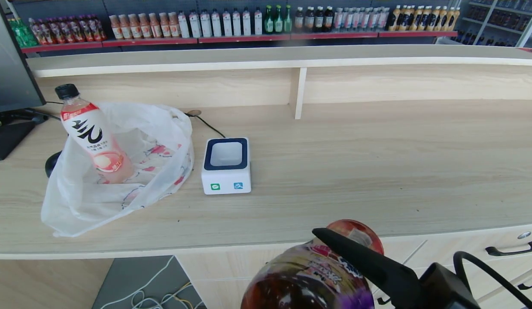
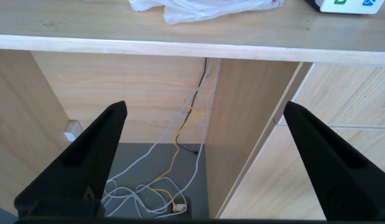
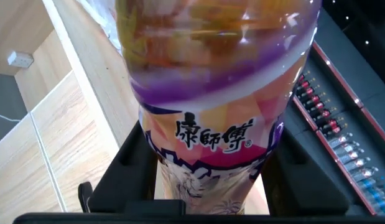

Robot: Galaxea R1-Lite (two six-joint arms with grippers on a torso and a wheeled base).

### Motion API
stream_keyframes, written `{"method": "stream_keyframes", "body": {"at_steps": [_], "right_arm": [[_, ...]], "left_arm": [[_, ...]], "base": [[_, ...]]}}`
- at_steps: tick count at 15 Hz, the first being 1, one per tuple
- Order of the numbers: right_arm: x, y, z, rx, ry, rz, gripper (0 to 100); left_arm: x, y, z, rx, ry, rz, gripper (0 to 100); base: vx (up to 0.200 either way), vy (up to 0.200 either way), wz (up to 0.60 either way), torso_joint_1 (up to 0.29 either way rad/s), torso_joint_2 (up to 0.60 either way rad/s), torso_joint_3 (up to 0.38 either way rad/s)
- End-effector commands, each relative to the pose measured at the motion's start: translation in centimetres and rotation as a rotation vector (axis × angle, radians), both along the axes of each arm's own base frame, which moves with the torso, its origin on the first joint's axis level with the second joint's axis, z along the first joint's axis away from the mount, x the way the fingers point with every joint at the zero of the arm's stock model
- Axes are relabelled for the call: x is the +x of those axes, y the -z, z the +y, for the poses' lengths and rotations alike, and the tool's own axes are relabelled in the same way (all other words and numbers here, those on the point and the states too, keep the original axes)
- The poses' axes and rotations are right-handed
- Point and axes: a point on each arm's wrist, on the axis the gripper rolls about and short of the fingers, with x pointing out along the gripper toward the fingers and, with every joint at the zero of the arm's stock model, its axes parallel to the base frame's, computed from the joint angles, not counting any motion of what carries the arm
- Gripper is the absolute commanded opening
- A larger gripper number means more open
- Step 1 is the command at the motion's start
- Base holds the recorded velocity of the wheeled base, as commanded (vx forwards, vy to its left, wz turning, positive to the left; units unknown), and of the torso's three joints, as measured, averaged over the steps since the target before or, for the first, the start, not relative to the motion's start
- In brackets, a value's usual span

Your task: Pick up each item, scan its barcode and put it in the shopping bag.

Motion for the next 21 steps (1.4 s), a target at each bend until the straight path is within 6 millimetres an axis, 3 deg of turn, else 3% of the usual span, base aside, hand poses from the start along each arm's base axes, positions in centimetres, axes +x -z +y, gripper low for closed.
{"method": "stream_keyframes", "body": {"at_steps": [1, 6, 21], "right_arm": [[-0.2, -0.2, -0.1, -0.003, -0.004, -0.015, 0], [-0.7, -0.8, 0.1, -0.102, -0.025, -0.197, 0], [-0.5, -1.6, 0.3, -0.259, 0.045, -0.456, 0]], "left_arm": [[0.0, 0.0, 0.0, 0.0, 0.0, -0.001, 100], [0.0, 0.0, 0.0, 0.0, 0.0, -0.001, 100], [0.0, 0.0, 0.0, 0.0, 0.0, 0.001, 100]], "base": [[0.0, 0.0, 0.0, 0.0, 0.0, 0.0], [0.0, 0.0, 0.0, 0.0, 0.0, 0.0], [0.0, 0.0, 0.0, 0.0, 0.0, 0.0]]}}
